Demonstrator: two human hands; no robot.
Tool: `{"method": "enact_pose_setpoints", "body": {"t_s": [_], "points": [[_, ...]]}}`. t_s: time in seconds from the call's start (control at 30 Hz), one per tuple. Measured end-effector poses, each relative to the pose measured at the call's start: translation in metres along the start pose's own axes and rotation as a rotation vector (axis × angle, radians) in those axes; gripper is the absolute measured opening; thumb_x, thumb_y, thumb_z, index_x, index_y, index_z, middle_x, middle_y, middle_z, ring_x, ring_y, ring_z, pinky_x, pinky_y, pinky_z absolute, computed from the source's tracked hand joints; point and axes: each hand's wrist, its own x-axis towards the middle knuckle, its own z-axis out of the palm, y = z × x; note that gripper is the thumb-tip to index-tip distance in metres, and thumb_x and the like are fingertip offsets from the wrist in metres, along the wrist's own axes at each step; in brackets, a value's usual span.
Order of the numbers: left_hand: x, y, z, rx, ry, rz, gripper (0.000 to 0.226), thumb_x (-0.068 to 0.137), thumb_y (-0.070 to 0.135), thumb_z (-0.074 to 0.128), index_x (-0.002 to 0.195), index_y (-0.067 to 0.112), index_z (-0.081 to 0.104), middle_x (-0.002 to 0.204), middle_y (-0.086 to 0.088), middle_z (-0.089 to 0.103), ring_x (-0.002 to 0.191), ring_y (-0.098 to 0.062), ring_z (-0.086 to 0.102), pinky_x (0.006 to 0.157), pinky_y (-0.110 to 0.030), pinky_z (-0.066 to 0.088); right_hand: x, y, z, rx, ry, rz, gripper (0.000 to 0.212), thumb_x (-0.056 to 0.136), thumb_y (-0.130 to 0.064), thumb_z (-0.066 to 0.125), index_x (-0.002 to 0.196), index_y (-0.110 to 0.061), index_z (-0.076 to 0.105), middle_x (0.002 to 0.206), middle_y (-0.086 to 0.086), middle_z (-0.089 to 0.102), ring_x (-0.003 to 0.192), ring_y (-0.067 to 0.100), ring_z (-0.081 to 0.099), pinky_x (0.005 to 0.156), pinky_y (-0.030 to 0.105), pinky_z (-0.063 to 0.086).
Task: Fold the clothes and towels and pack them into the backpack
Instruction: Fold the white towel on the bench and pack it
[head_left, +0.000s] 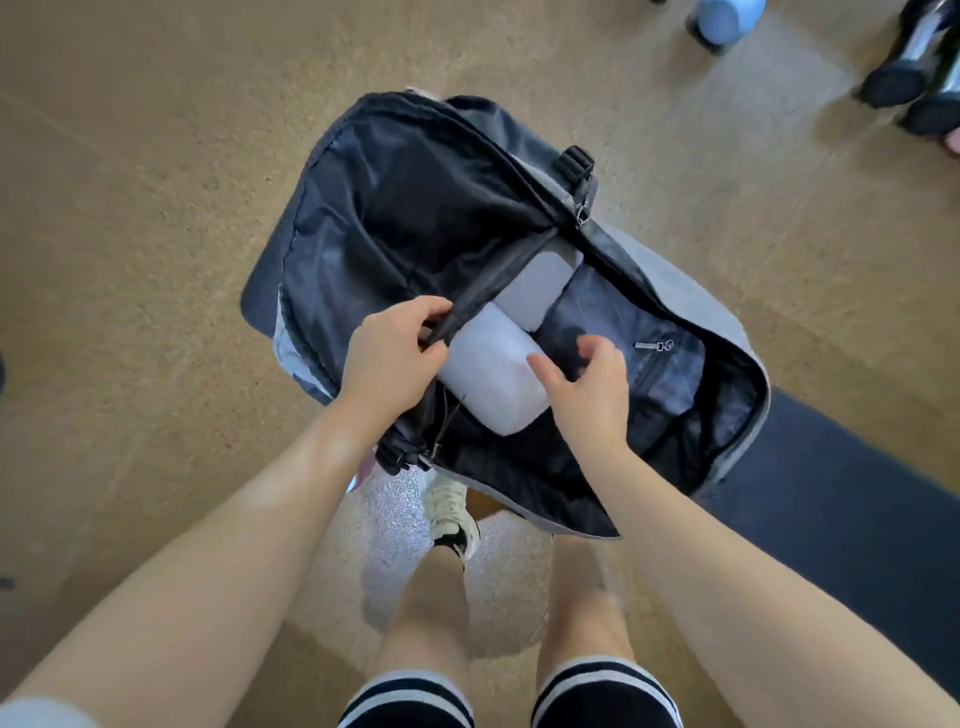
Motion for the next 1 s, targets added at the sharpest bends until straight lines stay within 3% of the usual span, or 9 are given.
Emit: {"method": "enact_pose_setpoints", "body": {"t_s": [0.13,0.23,0.4,0.5,0.63,0.73,0.8,0.87,1.0], "points": [[0.000,-0.005,0.001,-0.018,0.006,0.034,0.039,0.075,0.009,0.059,0.113,0.019,0.064,0.105,-0.002,0.069,0.093,-0.020,0.066,0.084,-0.039,0.052,-0.007,0.020,0.016,0.406,-0.350,0.321,0.039,0.092,-0.022,0.055,0.126,-0.007,0.045,0.123,0.010,0.055,0.113,0.026,0.055,0.092,0.036,0.049],[-0.003,-0.010,-0.003,-0.043,0.025,0.083,0.041,0.072,0.014,0.054,0.111,0.019,0.065,0.103,-0.002,0.070,0.088,-0.019,0.066,0.080,-0.040,0.054,-0.002,0.010,0.033,0.548,-0.278,0.341,0.038,0.091,-0.013,0.051,0.128,-0.007,0.045,0.124,0.011,0.056,0.110,0.027,0.056,0.096,0.044,0.049],[-0.005,-0.010,-0.004,-0.077,0.038,0.120,0.040,0.074,0.009,0.058,0.112,0.017,0.066,0.102,-0.002,0.070,0.085,-0.016,0.065,0.078,-0.037,0.055,-0.008,-0.015,0.044,0.517,-0.174,0.128,0.041,0.088,-0.017,0.059,0.127,-0.014,0.047,0.111,0.000,0.057,0.098,0.014,0.056,0.085,0.029,0.049],[-0.004,-0.011,-0.002,-0.086,0.034,0.120,0.041,0.074,0.008,0.059,0.113,0.016,0.065,0.104,-0.001,0.069,0.085,-0.016,0.065,0.078,-0.037,0.055,0.000,-0.033,0.054,0.485,-0.186,0.120,0.040,0.088,-0.021,0.061,0.125,-0.013,0.050,0.112,0.001,0.058,0.100,0.016,0.056,0.086,0.032,0.050],[-0.001,-0.009,0.006,0.015,-0.194,0.027,0.054,0.082,0.009,0.058,0.133,0.016,0.044,0.123,-0.001,0.055,0.101,-0.020,0.057,0.086,-0.039,0.050,0.004,-0.024,0.036,0.387,-0.295,0.131,0.036,0.089,-0.025,0.059,0.122,-0.012,0.053,0.114,0.004,0.062,0.105,0.021,0.059,0.093,0.040,0.050],[-0.004,0.010,0.011,0.372,-0.417,0.046,0.063,0.090,0.022,0.054,0.143,0.012,0.023,0.138,-0.008,0.038,0.120,-0.027,0.044,0.091,-0.043,0.045,-0.016,0.005,-0.004,0.218,-0.273,0.138,0.028,0.091,-0.027,0.055,0.115,-0.014,0.058,0.105,0.001,0.064,0.095,0.019,0.062,0.091,0.036,0.049],[-0.015,0.030,0.010,0.532,-0.468,0.107,0.053,0.088,0.029,0.056,0.132,0.009,0.034,0.130,-0.009,0.042,0.117,-0.031,0.044,0.083,-0.041,0.044,-0.035,0.025,-0.036,0.215,-0.255,0.196,0.009,0.090,-0.021,0.053,0.087,-0.019,0.061,0.094,0.006,0.066,0.076,0.018,0.060,0.081,0.033,0.047],[-0.026,0.055,0.004,0.558,-0.479,0.146,0.040,0.088,0.030,0.054,0.119,0.008,0.043,0.125,-0.009,0.045,0.113,-0.030,0.045,0.080,-0.040,0.043,-0.054,0.036,-0.069,0.293,-0.197,0.242,0.018,0.090,-0.017,0.051,0.074,-0.021,0.058,0.086,0.008,0.066,0.065,0.015,0.055,0.074,0.031,0.043],[-0.056,0.119,-0.009,0.564,-0.594,0.272,0.042,0.093,0.024,0.044,0.133,0.014,0.039,0.133,-0.007,0.048,0.117,-0.028,0.049,0.091,-0.040,0.045,-0.104,0.042,-0.143,0.451,-0.105,0.240,0.011,0.094,-0.018,0.050,0.089,-0.011,0.057,0.081,0.002,0.061,0.062,0.013,0.052,0.065,0.022,0.043]]}}
